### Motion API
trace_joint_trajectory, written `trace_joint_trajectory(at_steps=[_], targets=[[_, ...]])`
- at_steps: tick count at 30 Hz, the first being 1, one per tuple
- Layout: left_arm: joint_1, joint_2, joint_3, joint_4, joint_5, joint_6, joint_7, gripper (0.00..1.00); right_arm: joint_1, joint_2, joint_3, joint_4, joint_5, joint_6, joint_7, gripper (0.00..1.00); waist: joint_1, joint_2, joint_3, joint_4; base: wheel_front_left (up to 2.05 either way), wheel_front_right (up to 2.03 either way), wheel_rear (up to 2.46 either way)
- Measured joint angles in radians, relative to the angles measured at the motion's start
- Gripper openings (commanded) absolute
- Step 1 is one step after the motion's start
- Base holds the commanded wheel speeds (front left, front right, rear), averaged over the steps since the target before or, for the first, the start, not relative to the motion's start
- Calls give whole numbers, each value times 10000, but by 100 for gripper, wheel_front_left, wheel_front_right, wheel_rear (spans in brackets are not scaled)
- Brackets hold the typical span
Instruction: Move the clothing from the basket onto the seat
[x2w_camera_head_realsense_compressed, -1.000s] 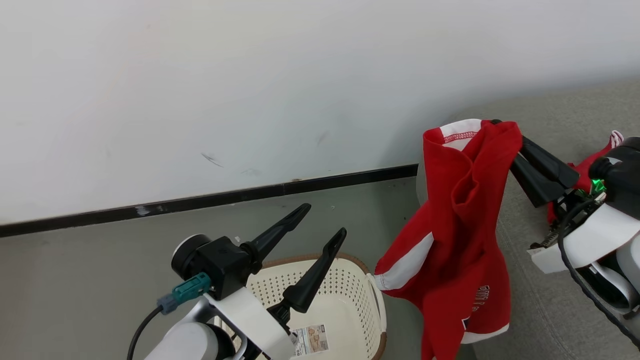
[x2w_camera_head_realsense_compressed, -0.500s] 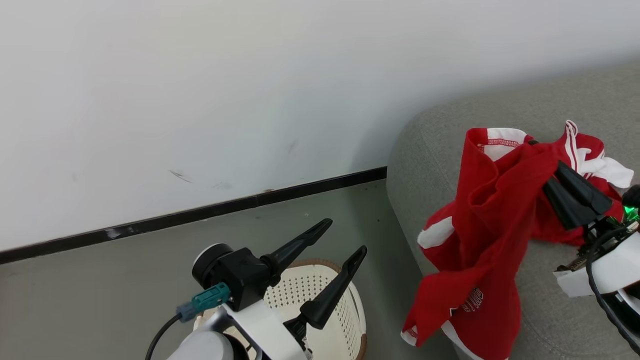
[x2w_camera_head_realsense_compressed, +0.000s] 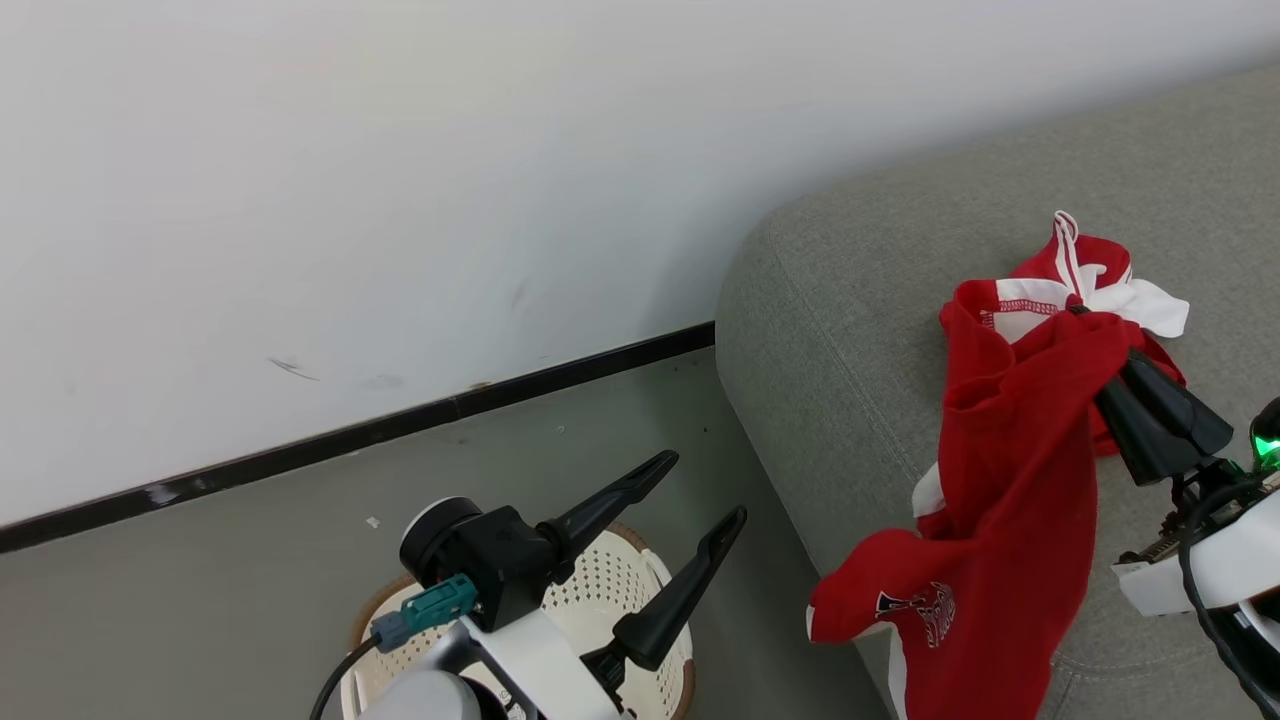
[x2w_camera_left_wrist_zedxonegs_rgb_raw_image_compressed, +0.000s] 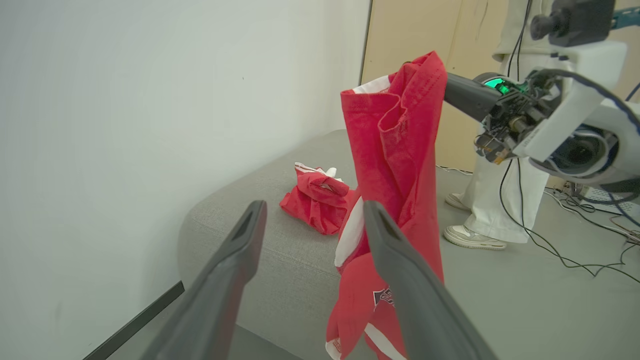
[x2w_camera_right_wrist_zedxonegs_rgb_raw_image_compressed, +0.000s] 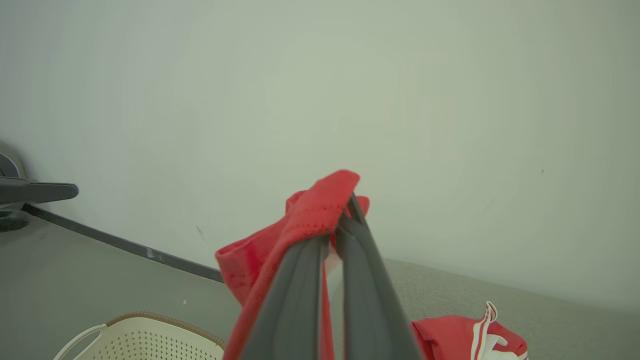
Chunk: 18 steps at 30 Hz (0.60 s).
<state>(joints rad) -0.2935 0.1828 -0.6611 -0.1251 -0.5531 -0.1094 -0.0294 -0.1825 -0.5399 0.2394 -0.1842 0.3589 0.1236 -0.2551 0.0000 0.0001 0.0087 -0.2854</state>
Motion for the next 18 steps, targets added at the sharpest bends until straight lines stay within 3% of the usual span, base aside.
trace_joint_trajectory(at_steps=[5,8,13,18], targets=[[40,-88,-56,19,10,10,0,100,-186,82,-71,324,0,0,0,0,0,0,222,-117,0,0,0],[40,-125,-46,23,31,15,2,100,-751,447,-602,857,270,0,0,0,0,0,392,-151,0,0,0],[35,-63,-6,21,98,104,12,100,-2479,610,-1091,1574,489,0,230,0,0,0,721,-176,0,0,0],[-57,13,15,-40,288,117,98,100,-4493,817,-2217,2382,882,0,1062,0,0,0,1100,-181,0,0,0]])
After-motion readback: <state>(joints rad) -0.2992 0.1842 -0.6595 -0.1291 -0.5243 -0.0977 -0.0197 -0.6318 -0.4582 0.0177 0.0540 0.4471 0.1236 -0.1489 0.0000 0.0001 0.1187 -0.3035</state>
